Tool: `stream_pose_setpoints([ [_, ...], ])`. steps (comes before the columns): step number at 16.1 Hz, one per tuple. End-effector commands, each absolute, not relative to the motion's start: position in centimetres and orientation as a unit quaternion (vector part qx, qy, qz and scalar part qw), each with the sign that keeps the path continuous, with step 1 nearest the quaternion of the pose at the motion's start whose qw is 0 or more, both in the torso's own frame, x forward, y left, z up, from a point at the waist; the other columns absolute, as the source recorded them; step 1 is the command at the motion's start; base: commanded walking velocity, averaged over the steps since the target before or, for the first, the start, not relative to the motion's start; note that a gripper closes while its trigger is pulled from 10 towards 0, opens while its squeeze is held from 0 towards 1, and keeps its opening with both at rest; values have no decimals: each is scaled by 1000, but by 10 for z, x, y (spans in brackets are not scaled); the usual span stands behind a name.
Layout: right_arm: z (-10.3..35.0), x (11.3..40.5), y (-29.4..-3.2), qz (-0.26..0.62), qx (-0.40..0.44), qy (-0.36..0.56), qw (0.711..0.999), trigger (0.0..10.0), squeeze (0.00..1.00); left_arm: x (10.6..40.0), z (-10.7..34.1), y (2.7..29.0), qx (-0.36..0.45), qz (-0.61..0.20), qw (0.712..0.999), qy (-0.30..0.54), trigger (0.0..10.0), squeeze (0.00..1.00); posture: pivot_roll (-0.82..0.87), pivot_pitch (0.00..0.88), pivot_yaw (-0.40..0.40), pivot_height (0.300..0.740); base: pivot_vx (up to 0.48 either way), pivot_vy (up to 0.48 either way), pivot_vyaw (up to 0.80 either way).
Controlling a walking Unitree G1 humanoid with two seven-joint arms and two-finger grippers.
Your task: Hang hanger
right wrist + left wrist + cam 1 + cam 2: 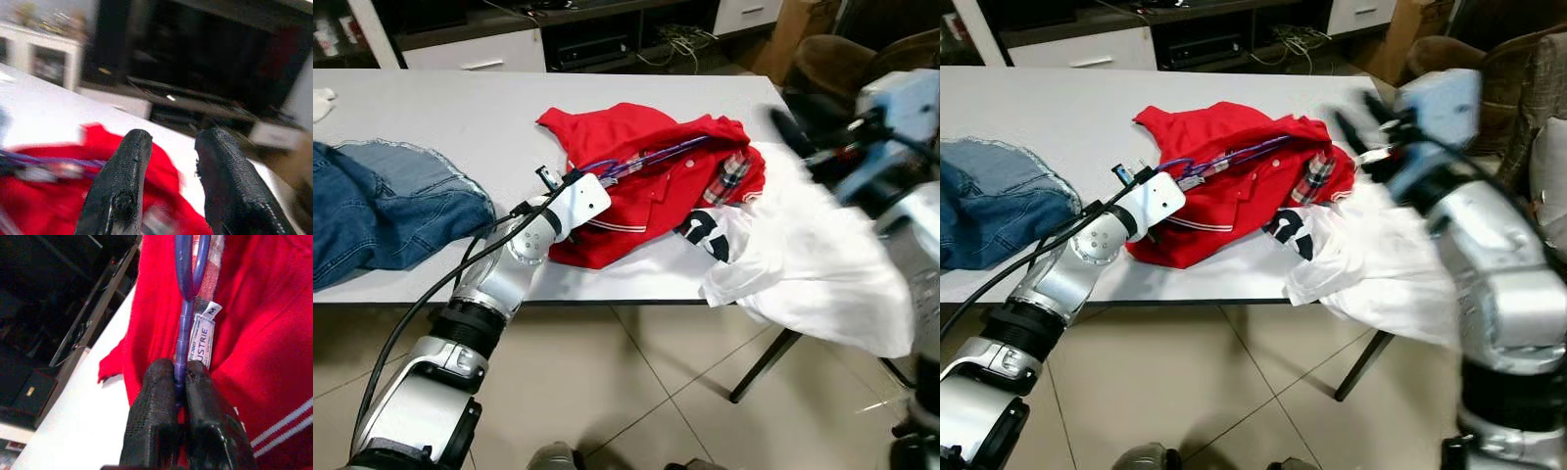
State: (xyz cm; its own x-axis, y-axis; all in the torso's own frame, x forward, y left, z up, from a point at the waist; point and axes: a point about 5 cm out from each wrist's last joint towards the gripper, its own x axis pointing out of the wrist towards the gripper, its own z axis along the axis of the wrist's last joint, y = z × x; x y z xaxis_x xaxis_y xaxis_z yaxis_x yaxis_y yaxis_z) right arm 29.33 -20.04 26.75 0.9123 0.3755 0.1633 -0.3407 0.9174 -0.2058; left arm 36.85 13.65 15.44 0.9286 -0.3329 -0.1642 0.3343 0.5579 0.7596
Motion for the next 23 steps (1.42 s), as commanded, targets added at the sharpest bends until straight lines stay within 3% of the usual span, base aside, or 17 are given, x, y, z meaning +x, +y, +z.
stream_pose_setpoints([
  [1,259,293,-194,193,-80,-87,974,10000,0,370,159,135,432,-183,883,-10,10000,82,24,14,-4,740,0,0,0],
  [18,255,293,-193,197,-78,-82,974,10000,0,371,158,135,432,-183,883,-11,10000,82,24,14,-4,740,0,0,0],
  [19,187,305,-153,242,-93,-38,965,10000,0,356,148,119,434,-225,870,-65,10000,63,34,24,3,740,0,0,0],
  [20,168,303,-139,258,-100,-29,960,10000,0,351,145,115,427,-236,869,-81,10000,63,34,24,3,740,0,0,0],
  [21,153,293,-130,245,-85,-32,965,10000,0,339,144,116,359,-250,894,-99,10000,59,31,25,8,740,0,0,0],
  [23,147,287,-127,236,-77,-33,968,10000,0,333,145,115,324,-253,904,-115,10000,55,31,25,8,740,0,0,0],
])
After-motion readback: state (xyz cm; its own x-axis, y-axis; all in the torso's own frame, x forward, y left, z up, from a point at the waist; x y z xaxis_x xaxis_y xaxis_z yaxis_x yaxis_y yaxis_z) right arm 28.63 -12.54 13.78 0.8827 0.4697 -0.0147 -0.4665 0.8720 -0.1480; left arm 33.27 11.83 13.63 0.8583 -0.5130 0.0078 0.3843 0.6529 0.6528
